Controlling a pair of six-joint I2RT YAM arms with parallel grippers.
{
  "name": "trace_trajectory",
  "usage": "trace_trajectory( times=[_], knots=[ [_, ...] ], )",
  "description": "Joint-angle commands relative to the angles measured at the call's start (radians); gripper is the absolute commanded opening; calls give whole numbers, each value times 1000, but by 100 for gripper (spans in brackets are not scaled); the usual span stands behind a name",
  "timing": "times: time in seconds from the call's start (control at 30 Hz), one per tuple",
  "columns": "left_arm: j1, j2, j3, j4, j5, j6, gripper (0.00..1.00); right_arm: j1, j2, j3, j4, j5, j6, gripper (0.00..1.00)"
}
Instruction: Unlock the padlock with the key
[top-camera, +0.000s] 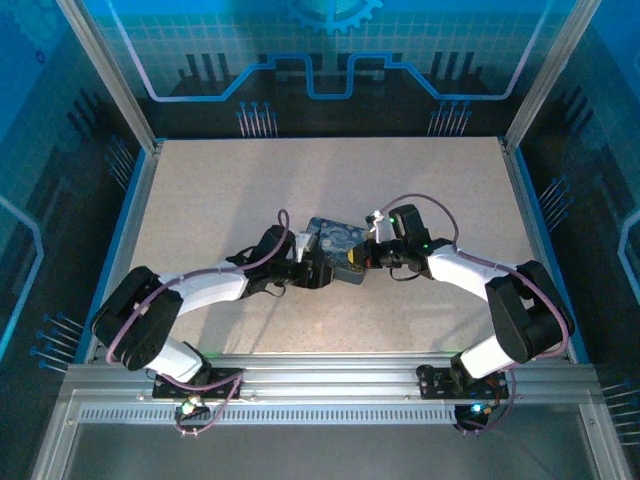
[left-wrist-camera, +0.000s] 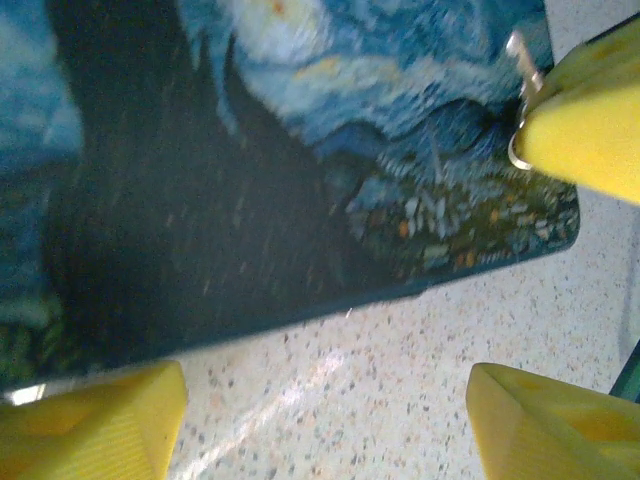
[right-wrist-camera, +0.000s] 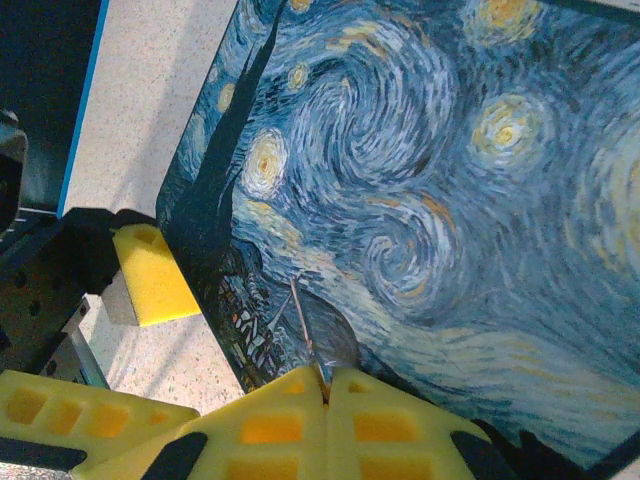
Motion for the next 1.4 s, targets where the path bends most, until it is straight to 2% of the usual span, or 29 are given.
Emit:
trace_trajectory(
  times=[0.0,0.37,0.8,1.07,1.37],
  knots=[
    [1,34,44,47,-24,32,76,-3,12,-40,-59,31,6,3],
    [2,91,73,56,-28,65,74,10,2,-53,-44,50,29,3],
    [-74,72,-4,101,-134,101,72,14,0,-56,-42,67,28,3],
    [-86,106,3,125,-188,119,68,15,-4,-56,-41,74,24,3],
    [-88,178,46,139,-165,124,61,17,1,-53,-42,76,25,4]
  ],
)
